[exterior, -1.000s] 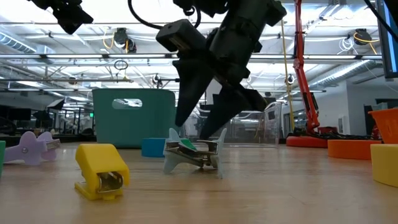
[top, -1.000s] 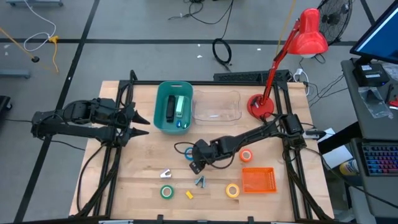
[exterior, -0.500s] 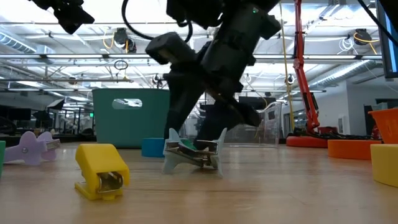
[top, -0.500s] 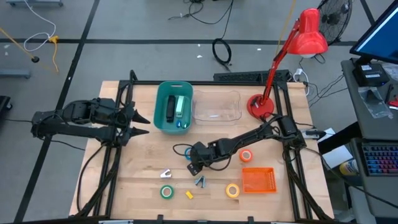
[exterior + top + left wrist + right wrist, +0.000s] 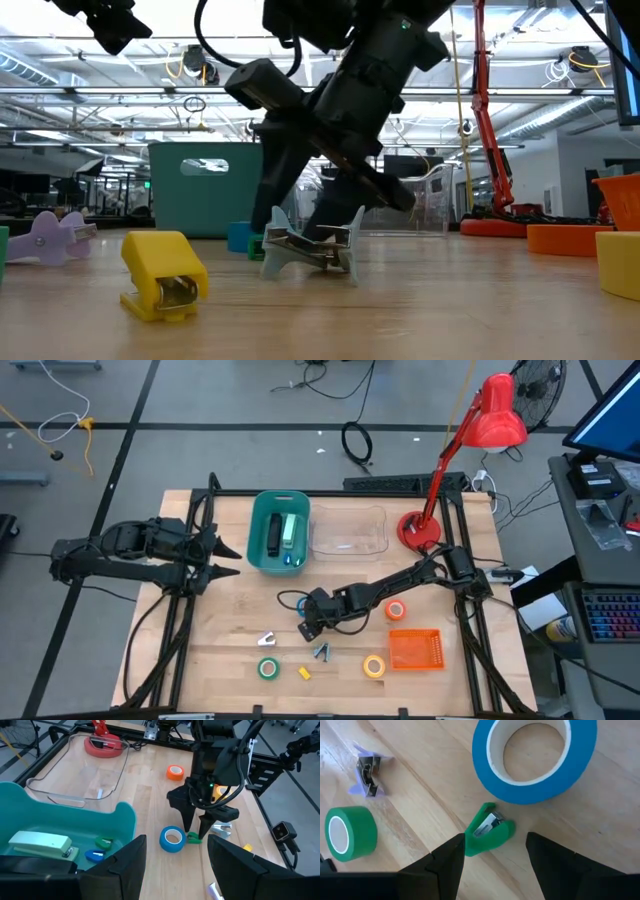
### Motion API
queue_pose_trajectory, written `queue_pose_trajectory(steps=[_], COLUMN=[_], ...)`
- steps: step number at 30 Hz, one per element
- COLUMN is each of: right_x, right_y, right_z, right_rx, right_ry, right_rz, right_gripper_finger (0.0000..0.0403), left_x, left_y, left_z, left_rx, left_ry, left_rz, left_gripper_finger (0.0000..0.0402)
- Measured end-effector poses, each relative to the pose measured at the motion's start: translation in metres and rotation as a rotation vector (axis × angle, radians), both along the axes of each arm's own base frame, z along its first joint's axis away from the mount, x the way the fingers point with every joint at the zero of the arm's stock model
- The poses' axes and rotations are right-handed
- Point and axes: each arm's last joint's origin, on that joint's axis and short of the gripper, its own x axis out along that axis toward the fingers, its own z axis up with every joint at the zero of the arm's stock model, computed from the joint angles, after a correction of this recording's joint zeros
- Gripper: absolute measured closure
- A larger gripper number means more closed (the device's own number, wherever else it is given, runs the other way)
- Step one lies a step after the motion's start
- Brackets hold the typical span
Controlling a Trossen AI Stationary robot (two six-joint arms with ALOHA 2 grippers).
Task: Pick and place Stapler, Stapler remover, tape
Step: Put the mini green stapler into the blue bin
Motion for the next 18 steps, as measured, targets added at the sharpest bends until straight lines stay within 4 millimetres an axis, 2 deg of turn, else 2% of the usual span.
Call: queue_pose_trajectory(steps=[10,18], right_x=[0.0013,0.0017], right_y=[-0.0004,-0.0013], right_z=[-0.0002,-0.0002], right_rx=[0.002,0.014], right_ry=[-0.012,-0.012], right_rz=[-0.005,-0.073], right_gripper_finger=[0.0193,0.0193], left_x=[0.0000,0.0000], left_y=[0.0000,0.0000], left_z=[0.0000,0.0000], left_rx=[-0.004,-0.007], left_ry=[0.000,0.001], left_rz=[0.002,0.003], left_gripper_finger=[0.0188,0.0188])
